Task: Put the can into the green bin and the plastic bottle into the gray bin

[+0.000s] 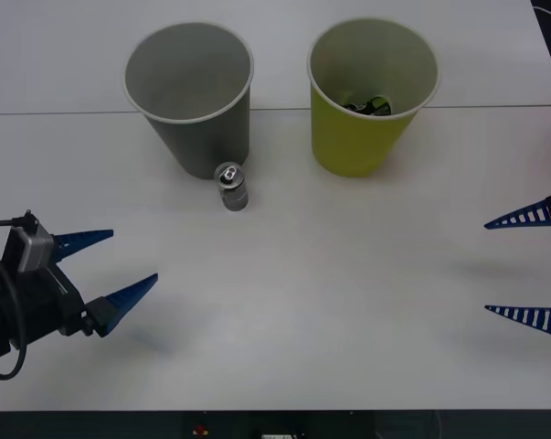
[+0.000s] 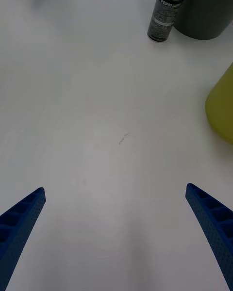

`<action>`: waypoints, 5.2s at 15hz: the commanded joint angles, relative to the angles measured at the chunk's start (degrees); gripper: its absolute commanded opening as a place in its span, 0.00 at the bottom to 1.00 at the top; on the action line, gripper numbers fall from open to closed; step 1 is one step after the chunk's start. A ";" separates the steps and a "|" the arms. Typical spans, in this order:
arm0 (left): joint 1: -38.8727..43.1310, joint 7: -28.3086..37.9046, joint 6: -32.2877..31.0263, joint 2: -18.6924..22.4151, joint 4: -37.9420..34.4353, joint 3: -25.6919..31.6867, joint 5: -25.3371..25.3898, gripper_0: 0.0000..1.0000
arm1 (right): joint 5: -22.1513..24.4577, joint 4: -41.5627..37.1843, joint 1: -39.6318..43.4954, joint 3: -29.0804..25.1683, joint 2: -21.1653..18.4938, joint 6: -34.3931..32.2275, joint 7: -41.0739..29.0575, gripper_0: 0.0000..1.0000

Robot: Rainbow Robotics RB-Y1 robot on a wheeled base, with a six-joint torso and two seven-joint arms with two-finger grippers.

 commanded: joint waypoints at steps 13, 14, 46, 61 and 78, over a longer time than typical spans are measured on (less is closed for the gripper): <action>-7.10 1.39 31.59 -19.35 -1.02 -20.52 -12.80 1.00 | 0.00 0.00 0.00 0.00 0.00 0.00 0.00 1.00; -7.18 2.10 34.31 -20.49 -0.93 -21.93 -16.14 1.00 | 0.00 0.00 0.00 0.00 0.00 0.00 0.00 1.00; -42.08 30.75 47.32 -47.13 48.82 -35.81 -44.00 1.00 | 0.00 0.00 0.00 0.00 0.00 0.00 0.00 1.00; -45.77 30.57 46.44 -48.09 52.16 -35.81 -42.15 0.00 | 0.00 0.00 0.00 0.00 0.00 0.00 0.00 1.00; -30.74 32.24 22.01 -31.48 22.98 -28.78 -42.94 0.00 | 0.00 0.00 0.00 0.00 0.00 0.00 0.00 1.00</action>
